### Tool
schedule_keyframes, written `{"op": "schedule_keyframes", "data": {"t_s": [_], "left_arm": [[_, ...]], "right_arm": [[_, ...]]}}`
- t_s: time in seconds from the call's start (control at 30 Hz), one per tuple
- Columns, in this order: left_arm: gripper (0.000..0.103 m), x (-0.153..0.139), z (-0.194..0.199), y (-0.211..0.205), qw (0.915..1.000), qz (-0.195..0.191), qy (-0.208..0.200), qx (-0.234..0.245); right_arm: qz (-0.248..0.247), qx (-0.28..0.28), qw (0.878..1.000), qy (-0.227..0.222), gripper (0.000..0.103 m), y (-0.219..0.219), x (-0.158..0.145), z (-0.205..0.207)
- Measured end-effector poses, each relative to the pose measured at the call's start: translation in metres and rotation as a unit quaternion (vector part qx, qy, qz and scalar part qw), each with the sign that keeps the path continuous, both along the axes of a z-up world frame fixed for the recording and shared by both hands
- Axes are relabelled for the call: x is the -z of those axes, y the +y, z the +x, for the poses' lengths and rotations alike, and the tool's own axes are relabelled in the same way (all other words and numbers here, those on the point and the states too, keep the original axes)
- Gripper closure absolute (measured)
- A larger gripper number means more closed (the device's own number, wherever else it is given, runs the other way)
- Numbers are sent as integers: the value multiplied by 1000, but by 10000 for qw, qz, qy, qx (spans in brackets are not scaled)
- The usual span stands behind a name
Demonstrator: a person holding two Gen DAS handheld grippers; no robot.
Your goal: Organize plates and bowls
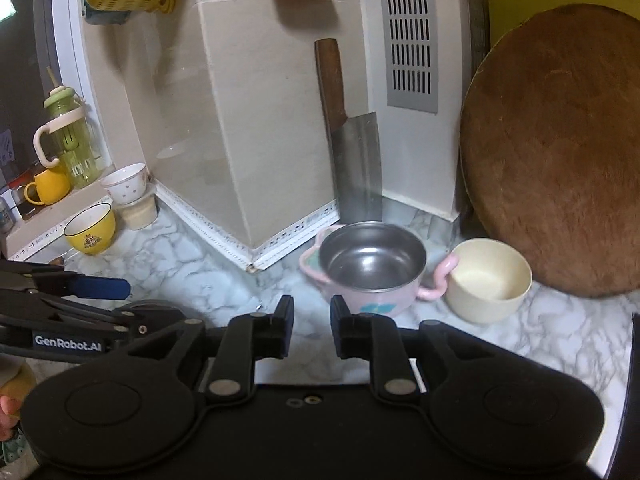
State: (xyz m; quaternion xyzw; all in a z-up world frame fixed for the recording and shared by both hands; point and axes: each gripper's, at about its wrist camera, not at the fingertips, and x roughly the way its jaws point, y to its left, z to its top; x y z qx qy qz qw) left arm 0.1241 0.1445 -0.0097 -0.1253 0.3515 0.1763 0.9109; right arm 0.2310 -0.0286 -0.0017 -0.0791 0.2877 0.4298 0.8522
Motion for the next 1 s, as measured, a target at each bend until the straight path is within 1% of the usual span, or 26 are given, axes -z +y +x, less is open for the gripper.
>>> {"op": "schedule_keyframes", "data": {"t_s": [0.13,0.23,0.3,0.4,0.47,0.53,0.6,0.67,0.73,0.8,0.83,0.87,0.9,0.93,1.0], "left_arm": [[25,3,24,-6,10000,45,13,-84],[25,5,40,-5,9998,0,5,-213],[25,7,49,-5,9995,-25,26,-303],[25,9,57,-4,9992,-55,73,-396],[25,12,60,-4,9989,-77,114,-450],[25,13,62,-5,9987,-92,147,-488],[25,15,65,-5,9985,-101,173,-512],[25,15,68,-6,9984,-116,179,-522],[25,16,73,-7,9984,-120,160,-524],[25,16,78,-8,9984,-112,142,-527],[25,17,81,-8,9984,-101,128,-544],[25,17,85,-8,9981,-74,128,-597],[25,18,89,-7,9977,-24,158,-665],[25,21,93,-5,9973,-30,175,-709],[25,26,100,0,9968,-147,176,-766]], "right_arm": [[-116,-224,9997,-56,82,2,3,21],[-311,-380,9987,-164,80,7,6,39],[-390,-458,9981,-160,78,11,9,54],[-582,-308,9972,-350,78,17,11,72],[-513,-274,9974,-429,78,15,11,78],[-443,-489,9965,-511,77,11,12,81],[-328,-559,9965,-529,77,8,13,84],[-123,-595,9969,-509,76,4,13,88],[36,-637,9974,-329,73,3,13,97],[8,-688,9973,-263,58,7,13,104],[-90,-748,9968,-266,35,11,14,106],[-198,-827,9960,-266,3,15,15,109],[-247,-870,9954,-319,6,19,17,110],[-327,-861,9952,-326,4,24,18,113],[-465,-831,9948,-359,5,32,20,120]]}}
